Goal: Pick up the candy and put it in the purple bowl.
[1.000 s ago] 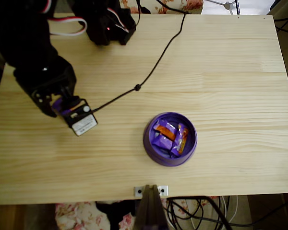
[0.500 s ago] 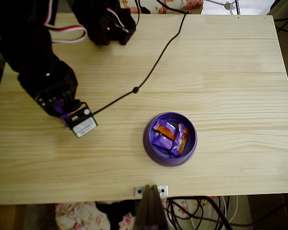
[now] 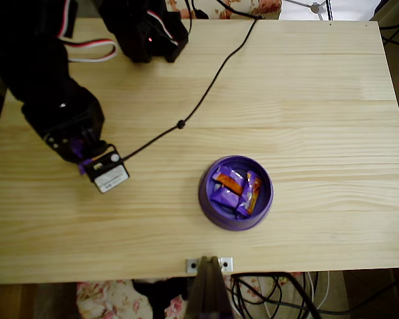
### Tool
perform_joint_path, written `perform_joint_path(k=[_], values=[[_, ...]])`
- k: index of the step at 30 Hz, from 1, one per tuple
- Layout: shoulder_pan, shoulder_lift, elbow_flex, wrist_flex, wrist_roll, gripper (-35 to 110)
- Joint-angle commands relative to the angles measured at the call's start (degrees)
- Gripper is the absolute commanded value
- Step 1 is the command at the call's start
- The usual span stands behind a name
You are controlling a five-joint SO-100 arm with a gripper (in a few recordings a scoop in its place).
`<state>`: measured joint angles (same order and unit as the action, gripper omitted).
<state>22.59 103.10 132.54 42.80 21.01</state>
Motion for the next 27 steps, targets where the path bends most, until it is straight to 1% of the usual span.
perform_joint_path(k=[1,5,9,12,21,27], values=[[2.64,0.97,-2.81,4.31,0.7,15],[3.52,1.49,-4.48,7.56,2.55,22],[3.78,2.2,-4.75,8.53,3.16,25],[3.87,2.64,-6.06,10.81,4.22,31],[6.06,1.93,-7.38,11.43,4.75,34],[6.94,-1.05,-14.15,16.26,8.96,38]])
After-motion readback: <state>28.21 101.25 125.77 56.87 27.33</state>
